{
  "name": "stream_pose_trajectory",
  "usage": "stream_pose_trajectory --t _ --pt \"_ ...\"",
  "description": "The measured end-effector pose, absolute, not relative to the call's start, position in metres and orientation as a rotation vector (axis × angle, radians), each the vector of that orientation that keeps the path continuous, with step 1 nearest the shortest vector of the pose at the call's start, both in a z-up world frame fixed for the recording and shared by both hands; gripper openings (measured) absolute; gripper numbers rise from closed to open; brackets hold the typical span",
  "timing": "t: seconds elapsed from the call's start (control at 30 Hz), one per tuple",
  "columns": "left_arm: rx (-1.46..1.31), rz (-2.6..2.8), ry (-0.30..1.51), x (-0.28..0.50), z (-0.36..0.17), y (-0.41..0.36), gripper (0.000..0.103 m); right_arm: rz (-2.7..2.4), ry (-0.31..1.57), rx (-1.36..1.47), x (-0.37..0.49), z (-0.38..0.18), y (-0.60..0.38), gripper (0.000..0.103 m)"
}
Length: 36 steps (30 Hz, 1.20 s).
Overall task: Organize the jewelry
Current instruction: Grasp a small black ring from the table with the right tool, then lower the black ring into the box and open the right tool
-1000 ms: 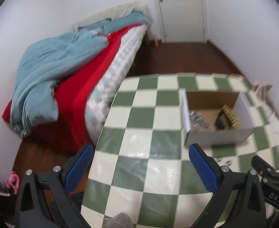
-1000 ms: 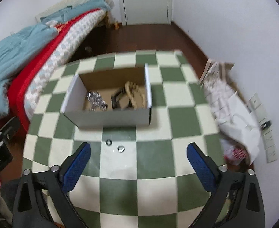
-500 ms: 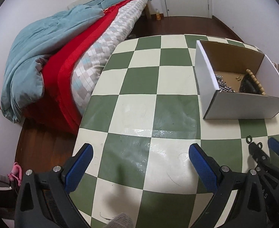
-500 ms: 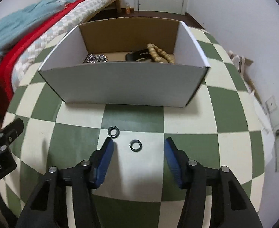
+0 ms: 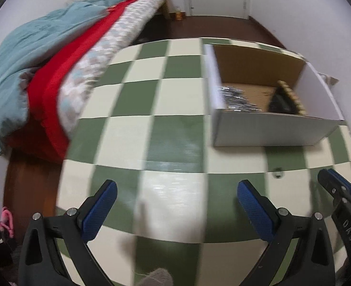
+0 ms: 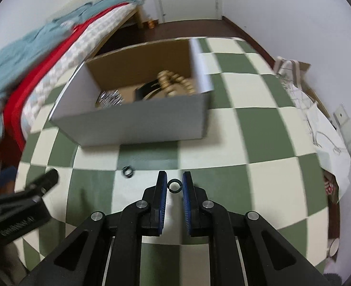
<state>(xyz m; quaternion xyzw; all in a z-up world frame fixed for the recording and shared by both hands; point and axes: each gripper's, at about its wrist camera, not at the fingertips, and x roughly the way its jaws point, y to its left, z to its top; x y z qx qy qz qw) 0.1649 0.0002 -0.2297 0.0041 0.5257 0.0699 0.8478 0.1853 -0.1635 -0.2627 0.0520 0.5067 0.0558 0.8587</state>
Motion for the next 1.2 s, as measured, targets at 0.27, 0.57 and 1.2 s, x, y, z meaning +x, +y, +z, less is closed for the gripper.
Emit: stream_pose_trajectory --t 0.27,0.57,1.2 --pt "0.004 -0.031 1.136 0.183 -0.243 -0.06 0.098 0.034 1.068 0.18 0.186 -0.257 -0.218 0.014" --pt "0.033 -0.093 1.155 0.19 -0.256 -0.086 0.038 -0.007 1.073 0.2 0.19 -0.263 -0.238 0.014" --pt "0.021 -0.143 1.052 0.174 -0.214 -0.075 0.01 0.02 1.018 0.245 0.193 -0.235 -0.232 0.014"
